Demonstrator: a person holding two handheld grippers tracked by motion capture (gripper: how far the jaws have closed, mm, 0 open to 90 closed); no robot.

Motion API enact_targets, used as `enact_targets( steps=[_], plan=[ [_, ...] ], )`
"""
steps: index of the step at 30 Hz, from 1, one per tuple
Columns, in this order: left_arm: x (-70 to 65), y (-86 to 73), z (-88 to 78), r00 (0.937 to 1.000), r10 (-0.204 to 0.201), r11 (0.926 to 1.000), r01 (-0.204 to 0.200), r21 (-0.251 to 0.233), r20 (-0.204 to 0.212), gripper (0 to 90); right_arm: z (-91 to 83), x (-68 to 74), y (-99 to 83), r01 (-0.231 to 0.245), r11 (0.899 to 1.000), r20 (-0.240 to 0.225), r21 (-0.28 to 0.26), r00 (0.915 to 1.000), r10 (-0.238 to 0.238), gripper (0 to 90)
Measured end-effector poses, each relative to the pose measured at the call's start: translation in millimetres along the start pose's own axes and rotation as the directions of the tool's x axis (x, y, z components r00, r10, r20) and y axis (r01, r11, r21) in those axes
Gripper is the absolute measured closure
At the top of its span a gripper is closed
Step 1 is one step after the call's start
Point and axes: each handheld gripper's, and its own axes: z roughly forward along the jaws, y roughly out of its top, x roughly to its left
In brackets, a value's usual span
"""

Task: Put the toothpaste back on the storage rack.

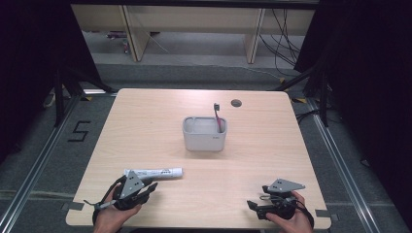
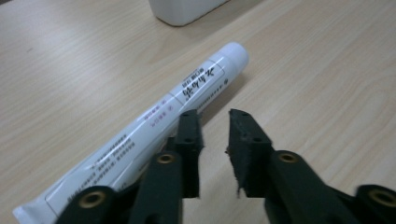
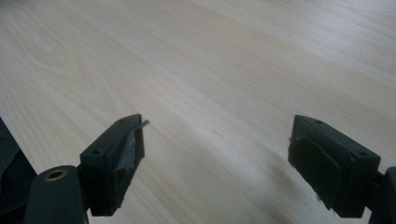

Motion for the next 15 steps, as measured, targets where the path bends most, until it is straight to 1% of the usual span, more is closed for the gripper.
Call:
enact_targets(
  steps=[1, 2, 4, 5, 6, 7, 8, 9, 10, 11, 13, 14, 15],
  plan=[
    [0.3, 3.4, 2.5, 0.9999, 0.013, 0.9998, -0.013, 0.015, 0.000, 82.1, 0.6, 0.2, -0.1, -0.008, 1.000, -0.012, 0.000, 0.9999, 0.008, 19.4],
    [-0.3, 5.3, 5.0, 0.9999, 0.012, 0.9998, -0.012, 0.015, 0.003, 85.6, 0.6, -0.2, -0.1, -0.001, 1.000, -0.004, -0.005, 1.0000, 0.001, 19.5],
    [-1.4, 10.4, 12.1, 0.9998, 0.019, 0.9996, -0.019, 0.020, 0.008, 89.2, 0.1, -0.7, 0.3, 0.002, 1.000, -0.012, 0.008, 0.9999, -0.001, 19.8],
    [-0.1, 14.7, 17.0, 0.9981, 0.061, 0.9980, -0.061, 0.014, 0.011, 89.4, 0.5, -0.9, 0.1, 0.003, 1.000, -0.013, 0.004, 0.9999, -0.003, 20.2],
    [-0.8, 16.7, 19.4, 0.9976, 0.067, 0.9976, -0.068, 0.016, 0.014, 89.5, 0.8, -1.1, -0.1, 0.006, 1.000, -0.013, 0.008, 0.9999, -0.006, 20.5],
    [-1.7, 19.2, 22.3, 0.9977, 0.066, 0.9976, -0.066, 0.019, 0.015, 89.5, 1.1, -1.3, 0.0, 0.005, 1.000, -0.016, 0.008, 0.9999, -0.005, 20.6],
    [-2.7, 22.1, 24.4, 0.9976, 0.067, 0.9975, -0.068, 0.020, 0.019, 89.5, 1.6, -1.6, -0.4, 0.011, 1.000, -0.002, -0.002, 0.9999, -0.011, 20.6],
    [-3.2, 24.8, 26.8, 0.9977, 0.065, 0.9977, -0.065, 0.018, 0.021, 89.6, 3.2, -1.2, -0.5, -0.005, 1.000, -0.030, -0.001, 0.9995, 0.005, 20.6],
    [-2.6, 27.2, 28.8, 0.9969, 0.076, 0.9968, -0.076, 0.023, 0.019, 89.6, 2.7, -1.9, 0.0, -0.002, 1.000, -0.047, 0.012, 0.9989, 0.003, 20.7],
    [-3.3, 29.0, 32.0, 0.9983, 0.055, 0.9984, -0.055, 0.013, 0.020, 89.6, 2.6, -1.7, 0.1, -0.002, 1.000, -0.048, 0.013, 0.9988, 0.003, 20.7],
    [-0.2, 32.0, 36.2, 0.9973, 0.070, 0.9973, -0.070, 0.021, 0.022, 89.6, 2.5, -1.5, 0.0, -0.002, 1.000, -0.045, 0.009, 0.9990, 0.002, 20.9],
    [0.1, 33.0, 38.3, 0.9982, 0.057, 0.9980, -0.057, 0.027, 0.019, 89.6, 2.2, -1.7, 0.0, 0.012, 1.000, -0.033, 0.006, 0.9994, -0.012, 20.9],
    [1.3, 34.3, 40.3, 0.9977, 0.064, 0.9975, -0.065, 0.027, 0.022, 89.6, 3.1, -1.4, -0.5, 0.021, 1.000, -0.016, 0.001, 0.9997, -0.021, 21.0]
  ],
)
